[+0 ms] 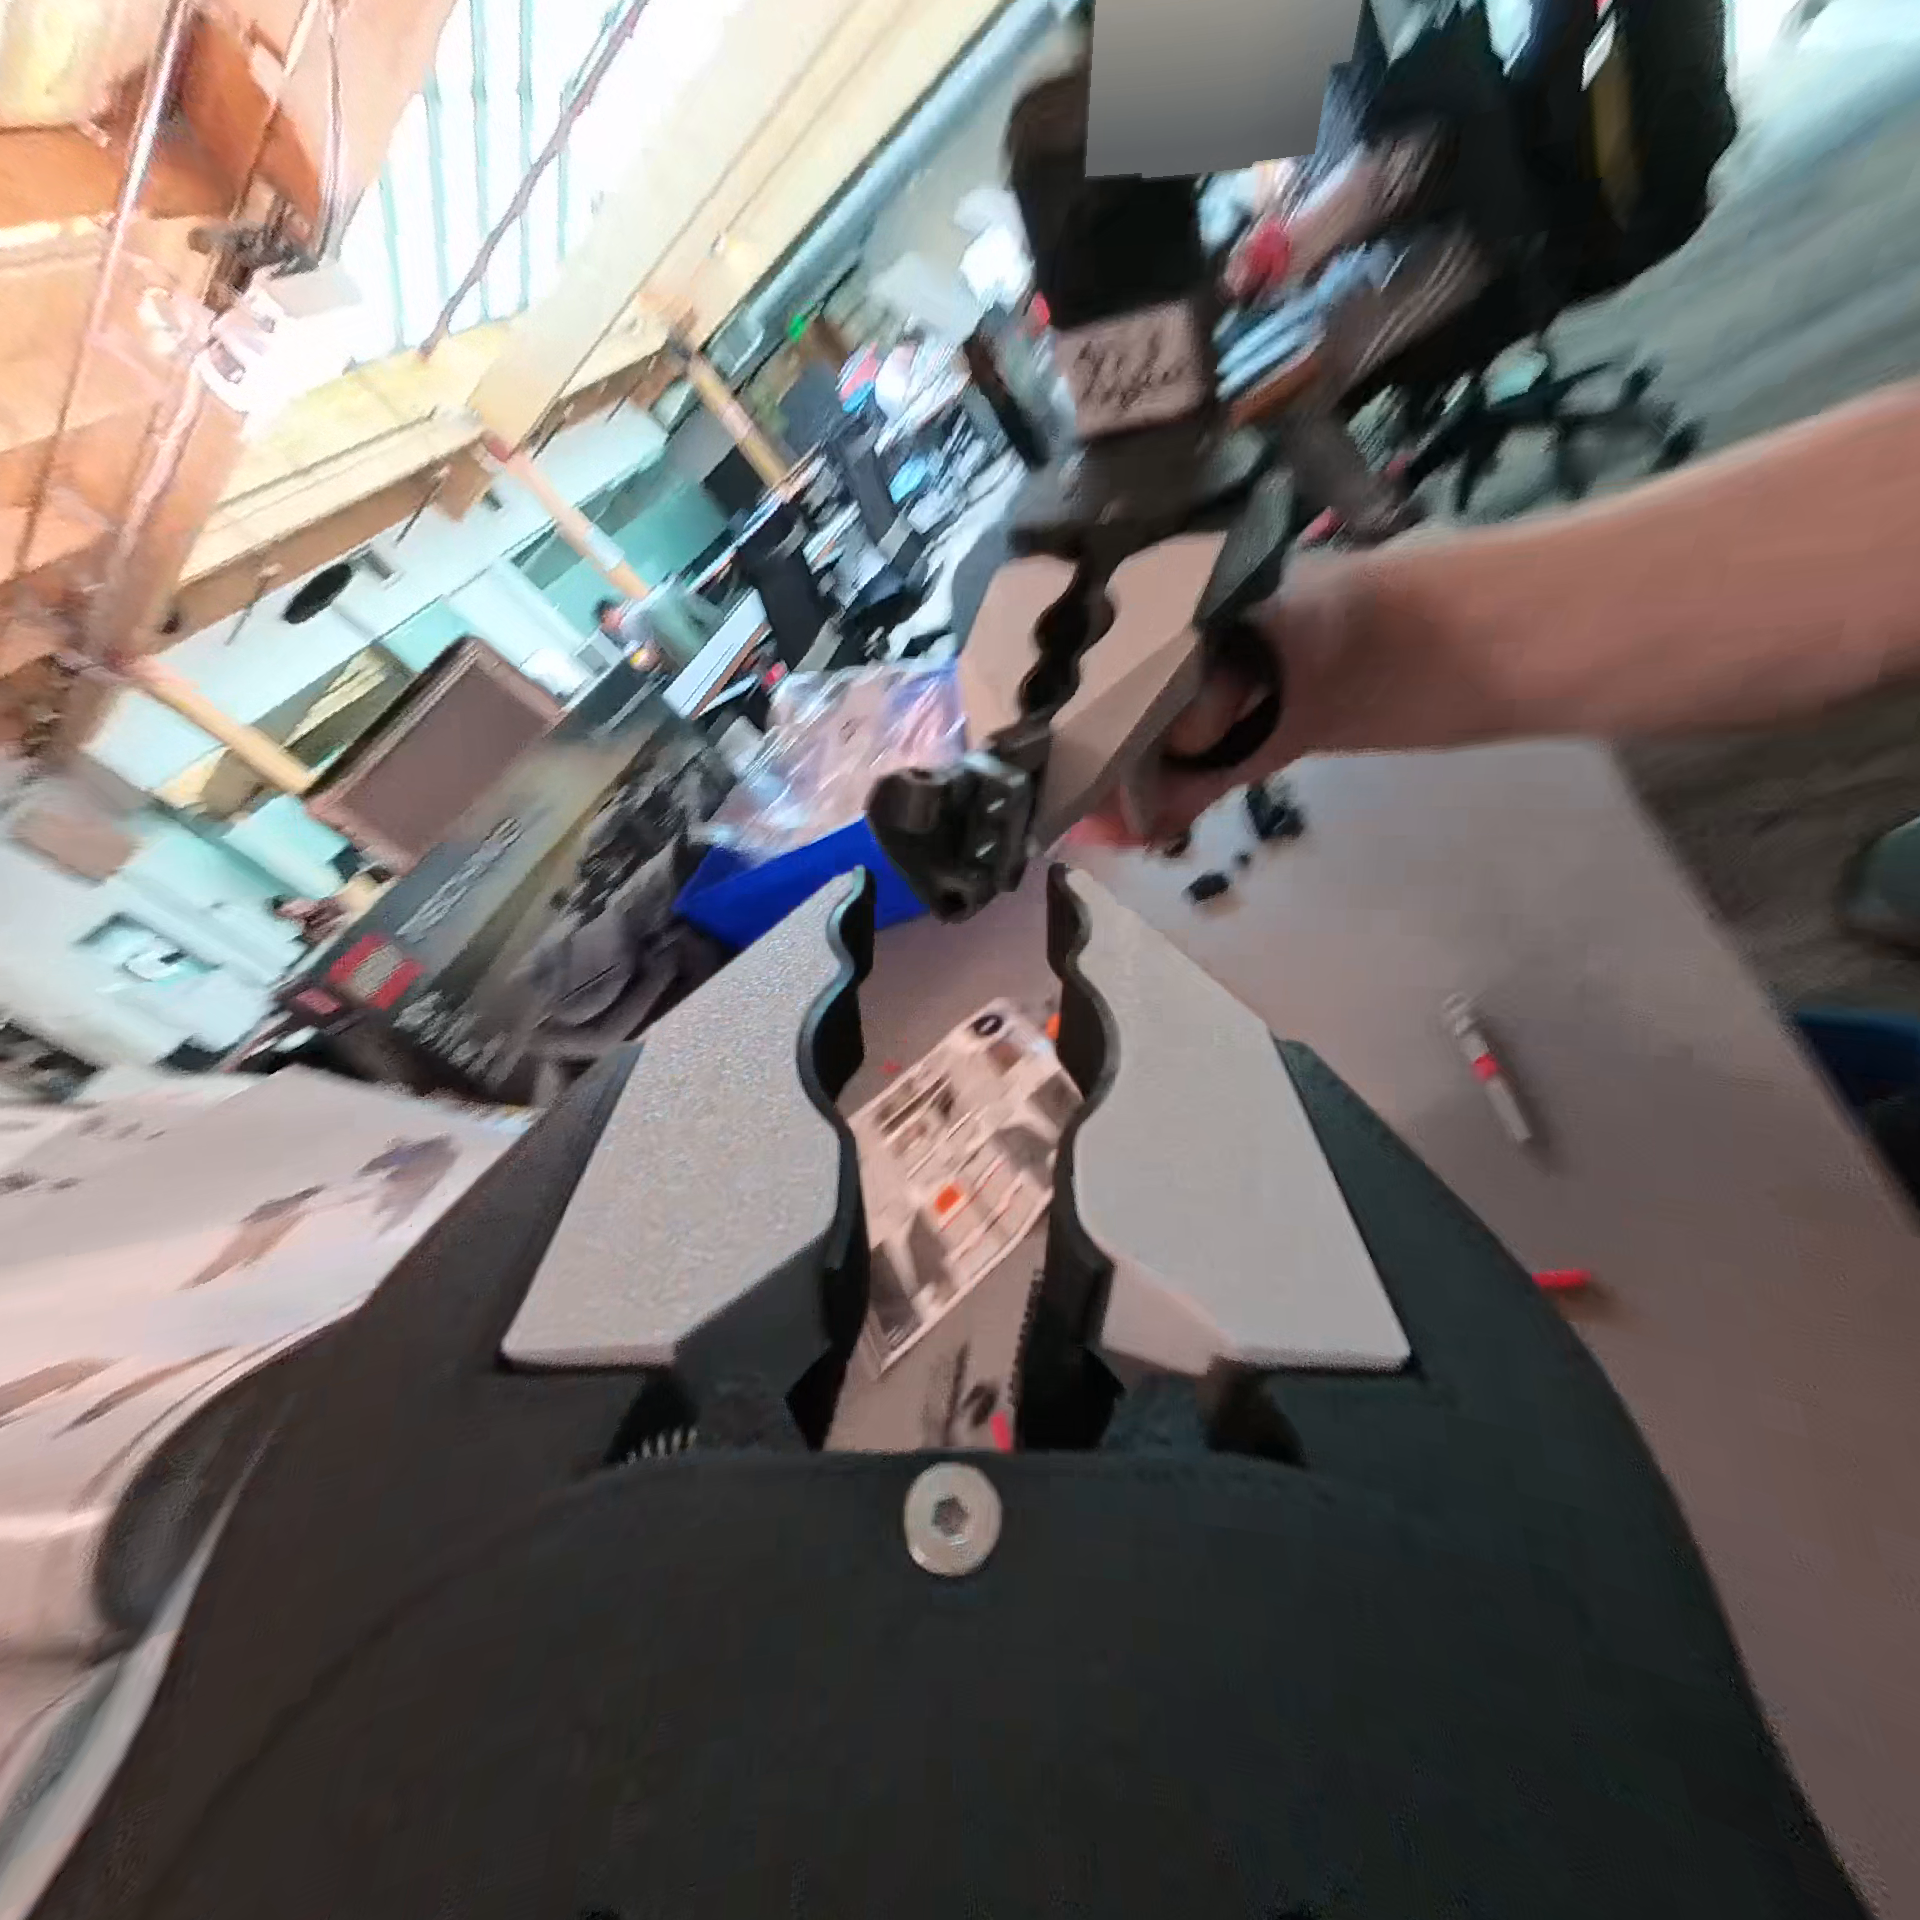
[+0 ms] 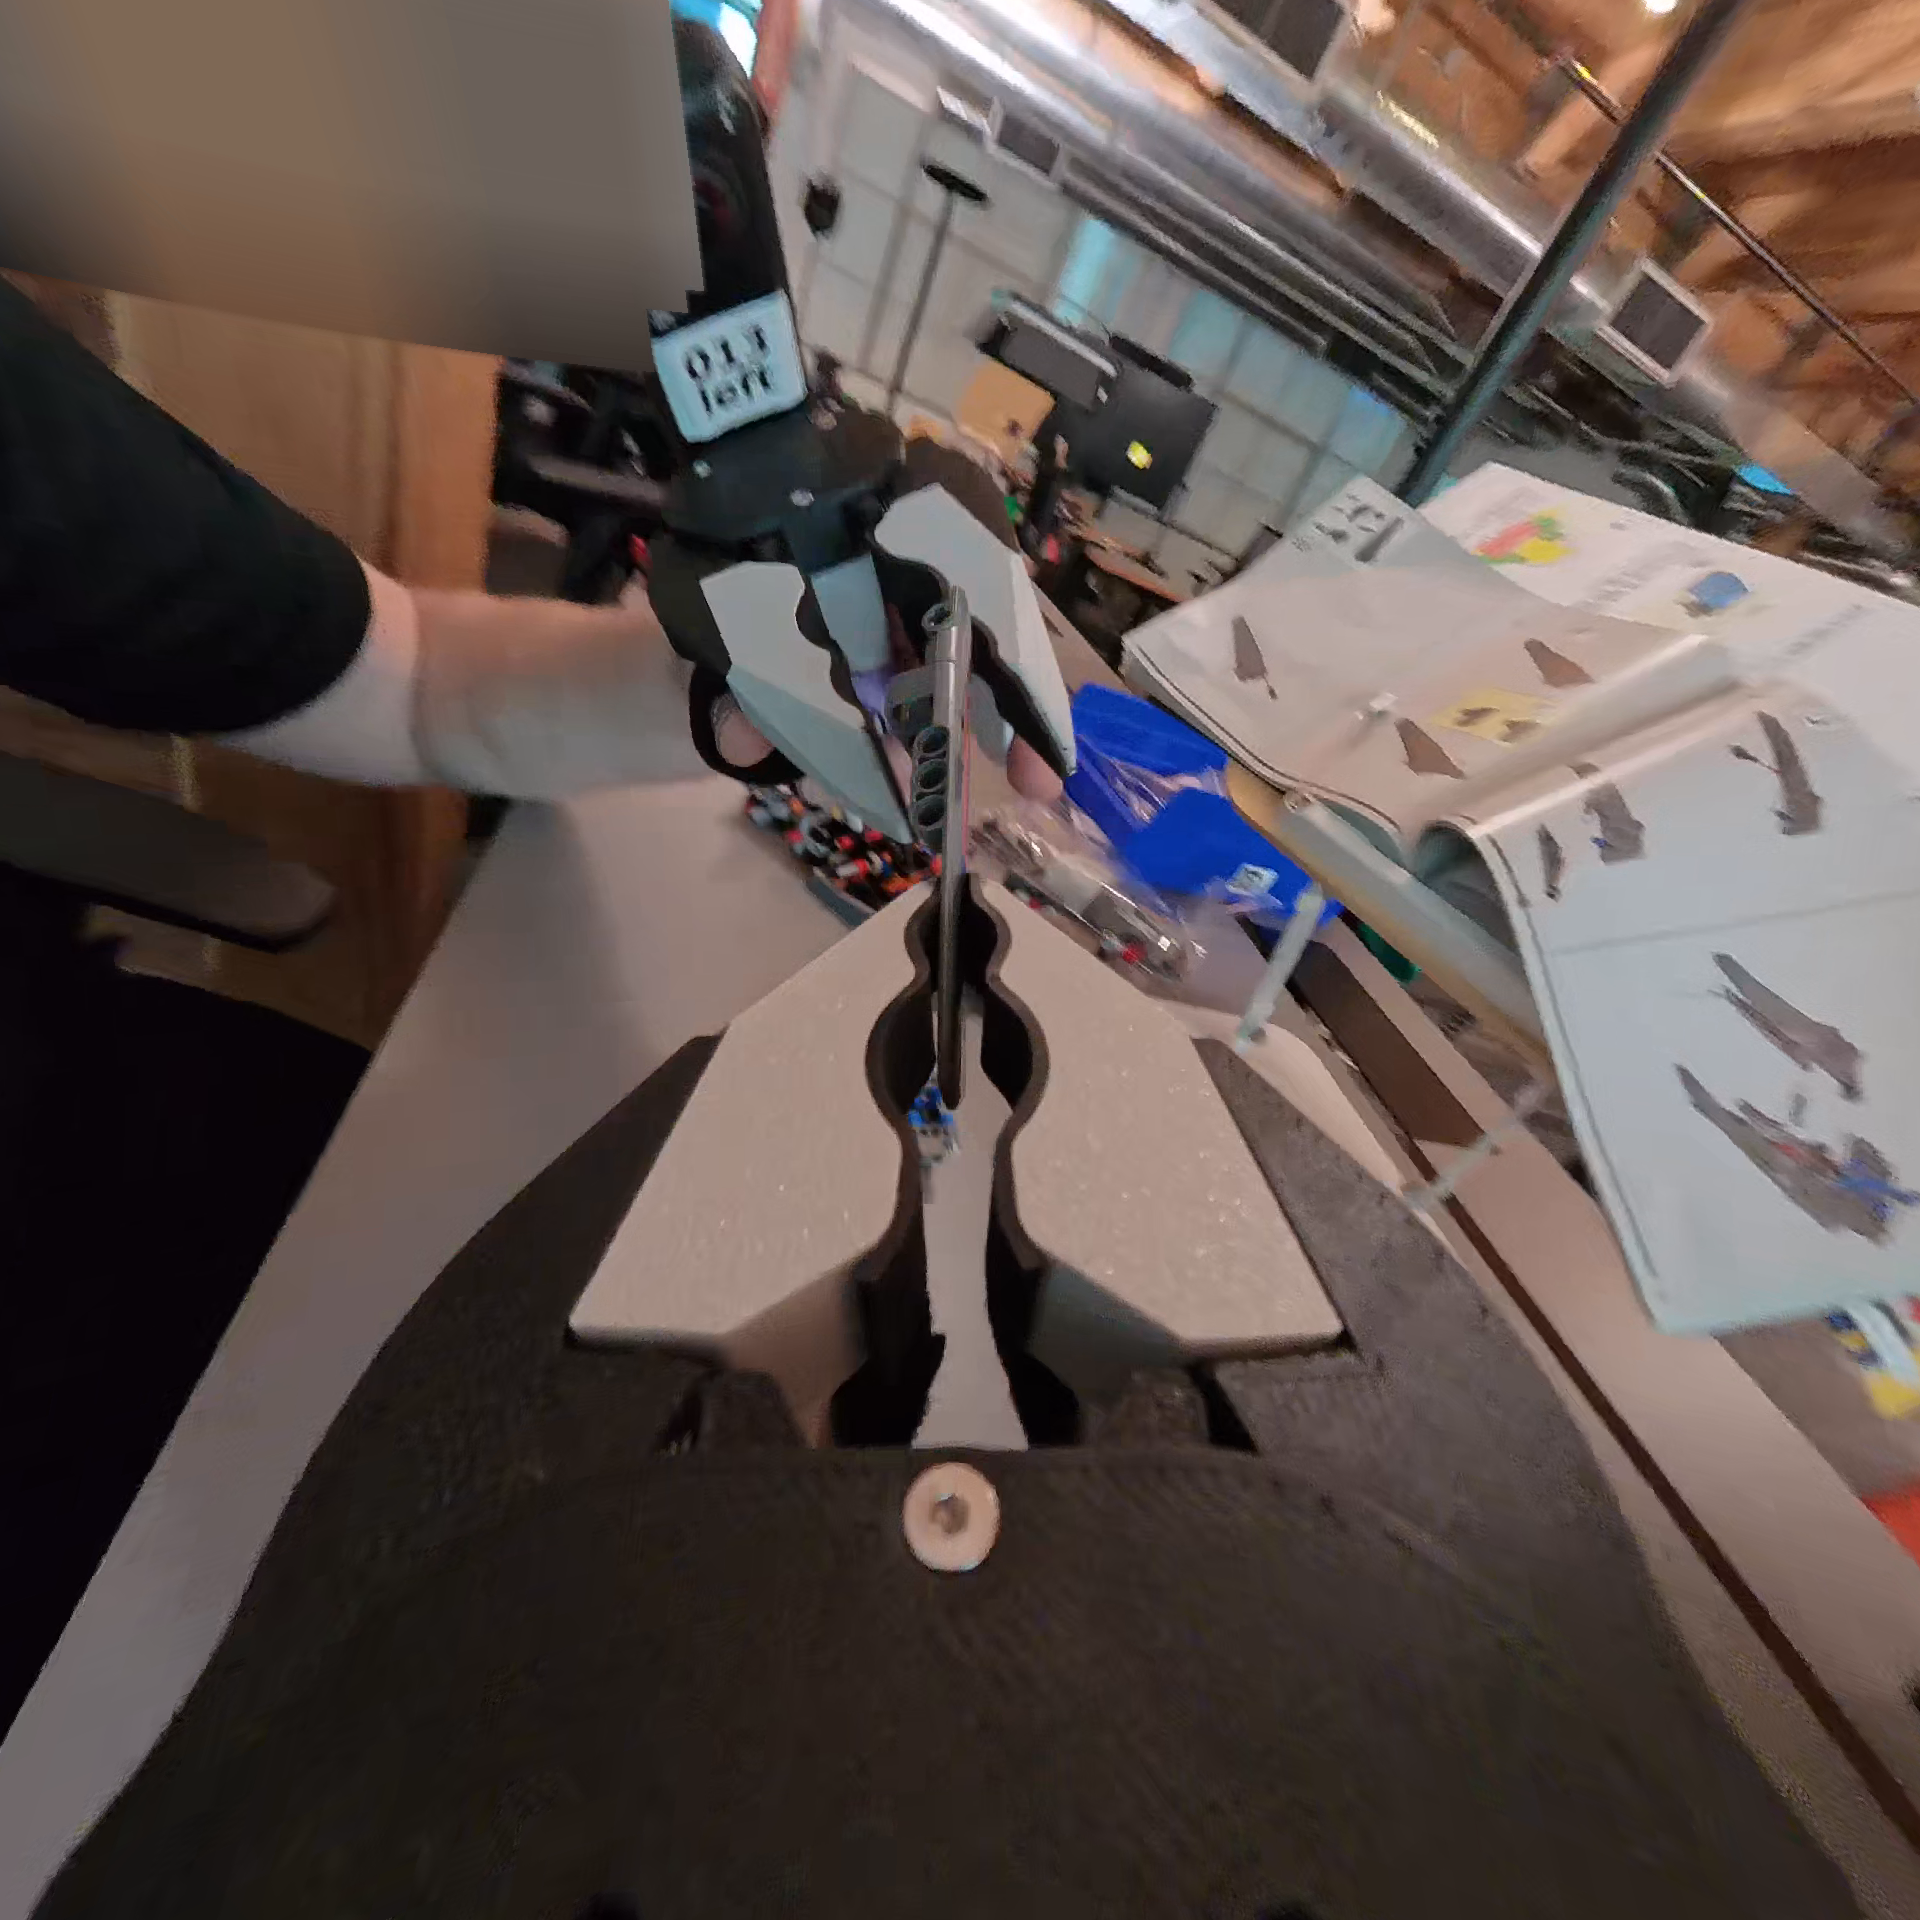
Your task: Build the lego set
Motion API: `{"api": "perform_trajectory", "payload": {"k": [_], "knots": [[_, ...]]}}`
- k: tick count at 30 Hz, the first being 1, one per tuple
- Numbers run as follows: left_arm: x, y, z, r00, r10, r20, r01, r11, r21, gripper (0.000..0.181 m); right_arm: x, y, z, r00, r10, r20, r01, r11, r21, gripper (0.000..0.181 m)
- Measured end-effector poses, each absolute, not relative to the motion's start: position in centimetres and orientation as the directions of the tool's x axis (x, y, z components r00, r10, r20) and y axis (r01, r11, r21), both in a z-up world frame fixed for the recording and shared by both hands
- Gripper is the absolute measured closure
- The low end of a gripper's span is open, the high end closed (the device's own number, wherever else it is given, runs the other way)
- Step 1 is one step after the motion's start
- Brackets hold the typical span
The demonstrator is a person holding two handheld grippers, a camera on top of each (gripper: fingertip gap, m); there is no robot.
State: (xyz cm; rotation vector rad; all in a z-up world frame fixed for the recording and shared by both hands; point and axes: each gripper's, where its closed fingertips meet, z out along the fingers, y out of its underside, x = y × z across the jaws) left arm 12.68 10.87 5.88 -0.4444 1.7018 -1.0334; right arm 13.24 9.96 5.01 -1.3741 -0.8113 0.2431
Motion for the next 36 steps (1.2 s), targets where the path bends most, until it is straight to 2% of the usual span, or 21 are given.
{"api": "perform_trajectory", "payload": {"k": [4,10,17,21,24,26,28,31,36], "knots": [[12.7,9.9,6.2,-0.469,-0.751,-0.464,0.229,0.404,-0.885,0.156,13.0,10.4,5.3,0.665,0.691,0.283,0.171,0.228,-0.959,0.181],[13.1,9.7,6.4,-0.497,-0.781,-0.378,0.273,0.272,-0.922,0.167,12.8,10.9,4.6,0.626,0.738,0.252,0.115,0.232,-0.966,0.181],[13.6,9.5,5.5,-0.482,-0.789,-0.383,0.264,0.286,-0.921,0.168,12.7,11.2,3.1,0.620,0.765,0.176,0.027,0.203,-0.979,0.181],[13.8,9.8,5.4,-0.450,-0.795,-0.407,0.261,0.319,-0.911,0.168,13.2,11.9,2.3,0.659,0.736,0.159,0.034,0.181,-0.983,0.177],[14.0,10.4,5.3,-0.408,-0.796,-0.447,0.257,0.370,-0.893,0.168,14.1,12.5,2.3,0.705,0.694,0.146,0.029,0.177,-0.984,0.156],[14.2,11.1,5.4,-0.356,-0.799,-0.484,0.249,0.418,-0.873,0.168,14.9,12.9,2.1,0.740,0.654,0.156,0.051,0.178,-0.983,0.144],[14.2,11.4,5.2,-0.318,-0.771,-0.552,0.245,0.496,-0.833,0.169,15.7,13.3,1.6,0.771,0.605,0.201,0.110,0.185,-0.977,0.139],[14.4,12.0,4.7,-0.276,-0.740,-0.613,0.220,0.572,-0.790,0.169,16.0,13.4,1.7,0.792,0.540,0.284,0.193,0.219,-0.956,0.143],[15.0,12.1,3.0,-0.254,-0.670,-0.697,0.177,0.676,-0.715,0.169,15.7,14.2,0.2,0.770,0.412,0.488,0.436,0.220,-0.873,0.151]]}}
